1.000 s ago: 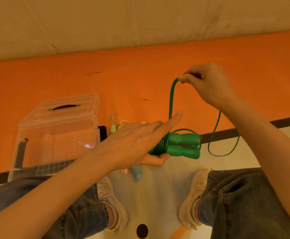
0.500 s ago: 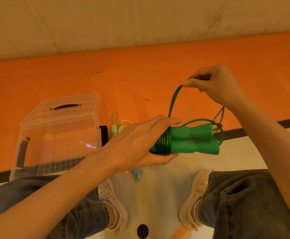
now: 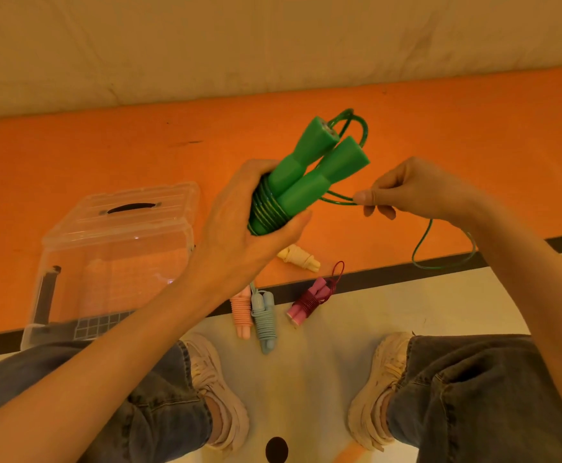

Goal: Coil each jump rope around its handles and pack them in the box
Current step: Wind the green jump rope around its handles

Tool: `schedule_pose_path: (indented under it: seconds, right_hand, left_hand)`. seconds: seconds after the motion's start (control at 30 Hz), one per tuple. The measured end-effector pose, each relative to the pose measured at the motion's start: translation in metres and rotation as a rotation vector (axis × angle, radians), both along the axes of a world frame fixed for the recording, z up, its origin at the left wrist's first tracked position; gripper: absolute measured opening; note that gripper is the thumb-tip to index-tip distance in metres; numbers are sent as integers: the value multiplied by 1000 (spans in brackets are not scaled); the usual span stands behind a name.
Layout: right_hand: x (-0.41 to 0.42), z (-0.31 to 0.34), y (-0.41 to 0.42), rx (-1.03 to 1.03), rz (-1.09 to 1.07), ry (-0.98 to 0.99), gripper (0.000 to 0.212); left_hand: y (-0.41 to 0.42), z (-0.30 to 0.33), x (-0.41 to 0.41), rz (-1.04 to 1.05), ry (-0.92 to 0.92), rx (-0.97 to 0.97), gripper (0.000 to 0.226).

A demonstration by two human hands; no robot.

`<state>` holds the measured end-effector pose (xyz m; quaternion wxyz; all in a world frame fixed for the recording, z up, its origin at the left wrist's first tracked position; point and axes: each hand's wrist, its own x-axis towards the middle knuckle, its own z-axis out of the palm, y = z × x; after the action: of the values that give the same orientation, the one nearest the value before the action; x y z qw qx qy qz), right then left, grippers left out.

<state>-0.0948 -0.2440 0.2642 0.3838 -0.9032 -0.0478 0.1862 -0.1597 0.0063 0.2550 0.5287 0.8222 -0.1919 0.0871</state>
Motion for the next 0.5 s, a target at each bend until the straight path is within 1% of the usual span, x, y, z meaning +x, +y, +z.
schedule_pose_path:
  seconds: [0.17, 0.33, 0.5]
  right_hand:
    - [-8, 7, 0, -14, 107, 171, 37]
    - [-14, 12, 7, -30, 226, 339, 36]
    - [-15, 14, 9, 0, 274, 379, 38]
  left_hand:
    - [0, -6, 4, 117, 2, 32, 33]
    - [1, -11, 7, 168, 155, -31, 35]
    - [1, -10, 12, 183, 187, -65, 35]
